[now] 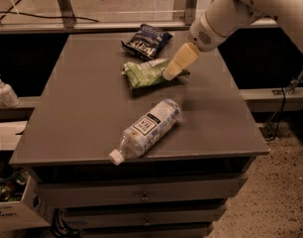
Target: Pick green jalapeno chip bag
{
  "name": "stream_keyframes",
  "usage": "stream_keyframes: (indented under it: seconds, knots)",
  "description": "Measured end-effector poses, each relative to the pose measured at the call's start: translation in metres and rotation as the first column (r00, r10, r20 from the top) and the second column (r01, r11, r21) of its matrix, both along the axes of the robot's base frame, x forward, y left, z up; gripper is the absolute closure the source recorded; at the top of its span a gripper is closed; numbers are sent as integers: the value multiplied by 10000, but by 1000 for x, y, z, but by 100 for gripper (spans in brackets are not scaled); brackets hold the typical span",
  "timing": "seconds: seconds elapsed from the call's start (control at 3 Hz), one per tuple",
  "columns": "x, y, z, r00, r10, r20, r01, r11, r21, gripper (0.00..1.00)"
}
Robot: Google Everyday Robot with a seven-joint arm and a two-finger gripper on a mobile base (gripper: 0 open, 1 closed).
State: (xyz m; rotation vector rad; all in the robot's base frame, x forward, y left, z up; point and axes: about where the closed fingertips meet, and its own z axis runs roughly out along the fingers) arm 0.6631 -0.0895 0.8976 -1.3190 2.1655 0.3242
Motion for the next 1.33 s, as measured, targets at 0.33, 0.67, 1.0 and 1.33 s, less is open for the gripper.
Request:
stream_keyframes:
  seconds: [0.33,0.67,1.0,1.33]
  knots:
    - [14,13,-14,9999,-152,80,150,9994,324,0]
    - [21,26,-33,9997,-222,-47,223,9991,361,0]
    - [21,32,-52,9993,-273,-266,281,9991,322,0]
    - [20,37,-61,9989,-264,-386,276,9992,298,19]
